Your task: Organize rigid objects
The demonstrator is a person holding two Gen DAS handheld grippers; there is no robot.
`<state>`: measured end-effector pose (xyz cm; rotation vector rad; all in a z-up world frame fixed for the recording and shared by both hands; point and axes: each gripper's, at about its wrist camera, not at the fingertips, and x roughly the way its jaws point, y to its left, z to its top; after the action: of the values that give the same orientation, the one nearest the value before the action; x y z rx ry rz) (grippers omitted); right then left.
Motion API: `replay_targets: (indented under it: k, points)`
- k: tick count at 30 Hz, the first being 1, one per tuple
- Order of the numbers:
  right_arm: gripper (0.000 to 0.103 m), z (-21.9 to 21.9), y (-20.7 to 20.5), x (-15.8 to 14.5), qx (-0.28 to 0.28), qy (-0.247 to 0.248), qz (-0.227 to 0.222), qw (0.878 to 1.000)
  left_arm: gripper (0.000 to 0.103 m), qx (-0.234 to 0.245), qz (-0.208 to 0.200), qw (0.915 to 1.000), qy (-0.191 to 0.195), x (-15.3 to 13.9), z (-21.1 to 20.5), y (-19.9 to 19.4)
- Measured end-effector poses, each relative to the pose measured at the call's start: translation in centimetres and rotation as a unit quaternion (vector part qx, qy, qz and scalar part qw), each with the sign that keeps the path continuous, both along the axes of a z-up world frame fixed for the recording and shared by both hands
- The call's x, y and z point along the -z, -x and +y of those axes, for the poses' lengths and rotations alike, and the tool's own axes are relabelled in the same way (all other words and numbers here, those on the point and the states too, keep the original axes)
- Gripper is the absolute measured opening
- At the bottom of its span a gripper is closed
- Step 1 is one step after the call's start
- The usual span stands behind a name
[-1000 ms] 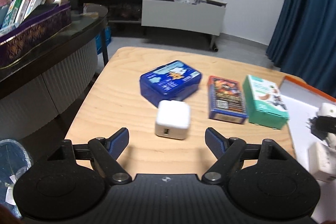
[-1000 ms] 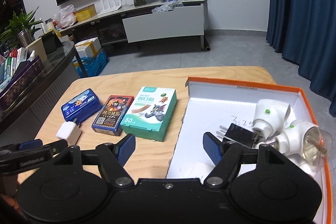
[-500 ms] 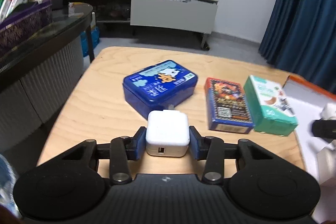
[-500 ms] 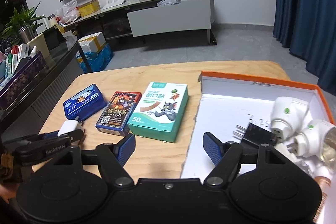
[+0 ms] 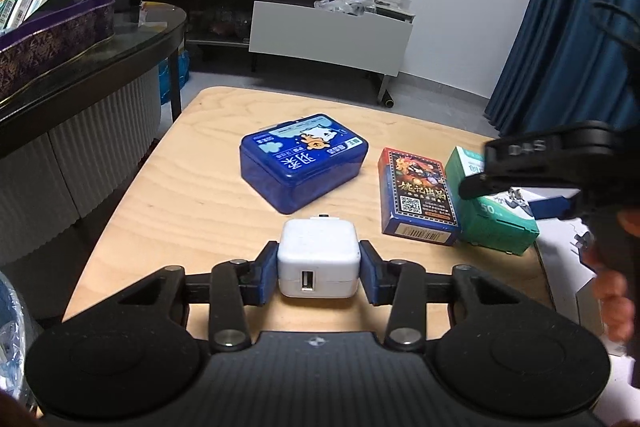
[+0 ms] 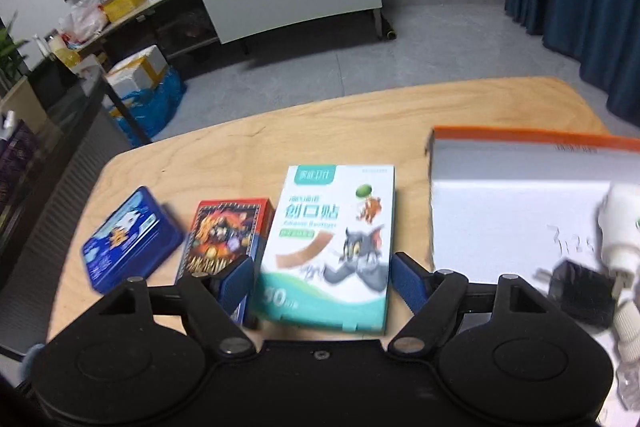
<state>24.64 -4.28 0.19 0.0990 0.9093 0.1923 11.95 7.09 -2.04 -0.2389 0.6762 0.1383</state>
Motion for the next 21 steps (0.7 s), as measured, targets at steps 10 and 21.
replay_targets:
  k: [10, 21]
  points:
    - [0.084, 0.2, 1.5, 0.1, -0.019, 0.016, -0.027, 0.999, 0.042, -0.014, -0.006, 0.9999, 0.009, -0.5, 0.2, 0.2]
    - [0.084, -2.4, 9.4, -3.5, -0.063, 0.0, -0.074, 0.995, 0.042, -0.009, -0.033, 0.9994, 0.002, -2.4, -1.6, 2.0]
